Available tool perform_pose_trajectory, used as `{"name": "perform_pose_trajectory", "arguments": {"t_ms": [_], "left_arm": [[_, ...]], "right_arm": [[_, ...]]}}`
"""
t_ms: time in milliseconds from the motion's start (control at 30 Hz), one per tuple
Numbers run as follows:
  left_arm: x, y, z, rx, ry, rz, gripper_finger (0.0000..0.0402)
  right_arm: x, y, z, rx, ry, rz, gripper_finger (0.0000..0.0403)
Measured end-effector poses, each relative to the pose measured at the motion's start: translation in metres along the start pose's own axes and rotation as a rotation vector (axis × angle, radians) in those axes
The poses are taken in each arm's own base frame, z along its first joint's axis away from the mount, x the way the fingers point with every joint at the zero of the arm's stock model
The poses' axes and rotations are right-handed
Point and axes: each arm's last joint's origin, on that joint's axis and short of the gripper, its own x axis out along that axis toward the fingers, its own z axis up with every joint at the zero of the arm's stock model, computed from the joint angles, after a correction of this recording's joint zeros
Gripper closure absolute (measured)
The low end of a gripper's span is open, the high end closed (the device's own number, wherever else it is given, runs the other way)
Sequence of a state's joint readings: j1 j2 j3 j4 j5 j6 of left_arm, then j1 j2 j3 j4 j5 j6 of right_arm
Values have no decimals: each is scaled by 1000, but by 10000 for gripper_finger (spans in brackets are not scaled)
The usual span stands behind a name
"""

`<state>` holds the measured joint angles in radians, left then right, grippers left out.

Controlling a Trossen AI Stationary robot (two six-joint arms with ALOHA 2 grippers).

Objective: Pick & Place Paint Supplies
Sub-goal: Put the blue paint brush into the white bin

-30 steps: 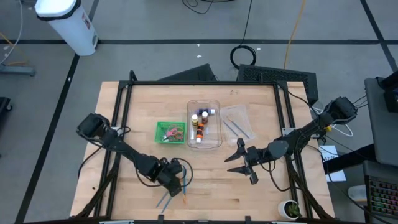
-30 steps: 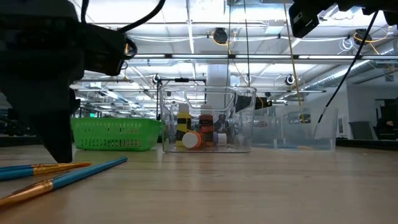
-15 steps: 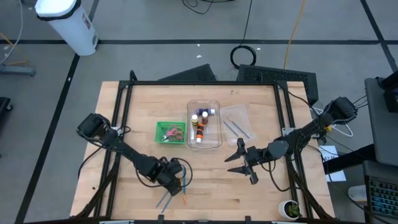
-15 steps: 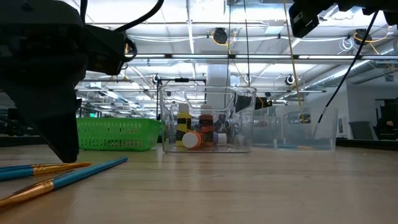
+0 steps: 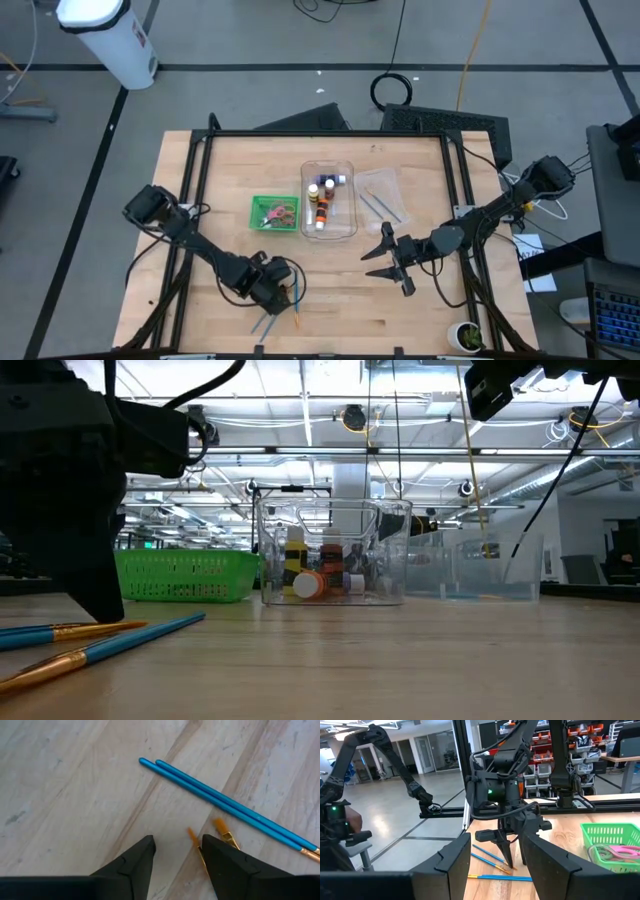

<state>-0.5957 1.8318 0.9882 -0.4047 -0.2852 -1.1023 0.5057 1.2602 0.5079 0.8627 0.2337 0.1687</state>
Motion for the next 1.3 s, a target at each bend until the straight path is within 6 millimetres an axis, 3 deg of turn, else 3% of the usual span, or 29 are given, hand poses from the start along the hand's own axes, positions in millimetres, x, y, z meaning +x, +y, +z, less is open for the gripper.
{"name": "perform_pose_trajectory", "arguments": {"t_ms": [200,833,933,1300], "left_arm": [[11,-1,-6,18,13,28,226],[10,-3,-11,-99,22,22,231],[10,-3,-14,-89,27,28,252],[9,-3,-17,1,20,35,393]], "right_arm": [[0,0,0,0,0,0,232],[0,0,0,-1,0,0,232],[0,0,0,-1,0,0,232],[0,0,0,-1,0,0,232]]}}
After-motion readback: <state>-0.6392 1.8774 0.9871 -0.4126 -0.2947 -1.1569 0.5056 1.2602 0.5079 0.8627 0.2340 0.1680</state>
